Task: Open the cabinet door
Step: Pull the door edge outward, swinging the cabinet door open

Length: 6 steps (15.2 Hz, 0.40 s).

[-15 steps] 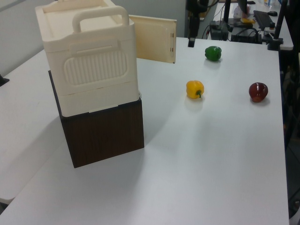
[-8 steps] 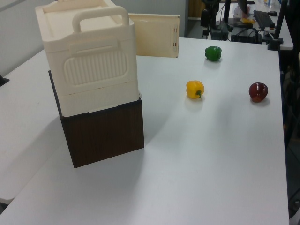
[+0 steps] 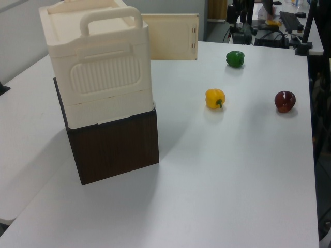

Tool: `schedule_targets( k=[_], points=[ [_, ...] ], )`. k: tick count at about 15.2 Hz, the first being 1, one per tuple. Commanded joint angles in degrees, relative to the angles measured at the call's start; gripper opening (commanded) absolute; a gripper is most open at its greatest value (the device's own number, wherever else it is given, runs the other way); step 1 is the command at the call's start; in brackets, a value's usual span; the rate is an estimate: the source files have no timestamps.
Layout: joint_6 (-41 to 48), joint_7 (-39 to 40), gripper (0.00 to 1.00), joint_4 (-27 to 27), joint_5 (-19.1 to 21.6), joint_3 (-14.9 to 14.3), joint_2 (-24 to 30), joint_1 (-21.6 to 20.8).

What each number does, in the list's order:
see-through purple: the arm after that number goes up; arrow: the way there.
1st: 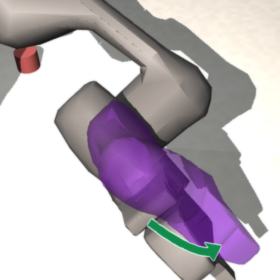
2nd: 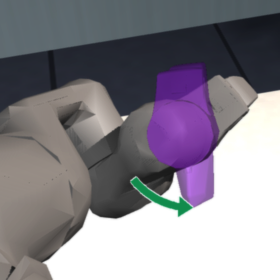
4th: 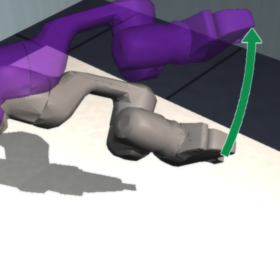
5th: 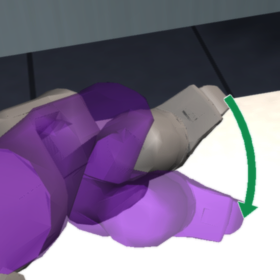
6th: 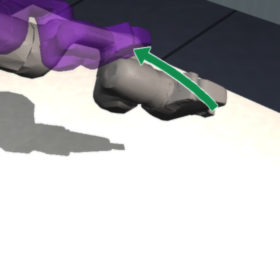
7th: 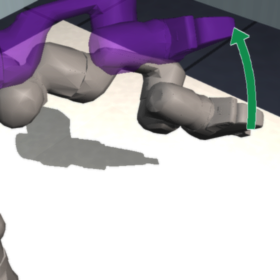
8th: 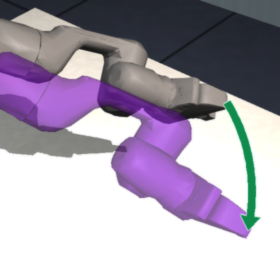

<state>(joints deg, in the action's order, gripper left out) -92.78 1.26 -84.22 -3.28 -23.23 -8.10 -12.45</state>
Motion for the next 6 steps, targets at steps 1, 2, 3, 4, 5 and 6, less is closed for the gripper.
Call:
schedule_targets(
  k=[1, 2, 3, 4, 5, 6],
  points=[
    [0.76, 1.82, 1.00, -0.59, 1.26, 0.29, 0.98, 0.41],
    [0.85, 1.65, 1.00, -0.68, 1.26, 0.29, 0.98, 0.41],
    [0.94, 1.47, 1.00, -0.68, 1.26, 0.20, 1.07, 0.41],
    [1.03, 1.47, 1.00, -0.68, 1.26, 0.11, 1.15, 0.49],
    [1.55, 1.56, 1.00, -0.59, 1.26, 0.11, 1.24, 0.49],
    [1.99, 1.73, 1.00, -0.51, 1.26, 0.03, 1.24, 0.49]
  ],
)
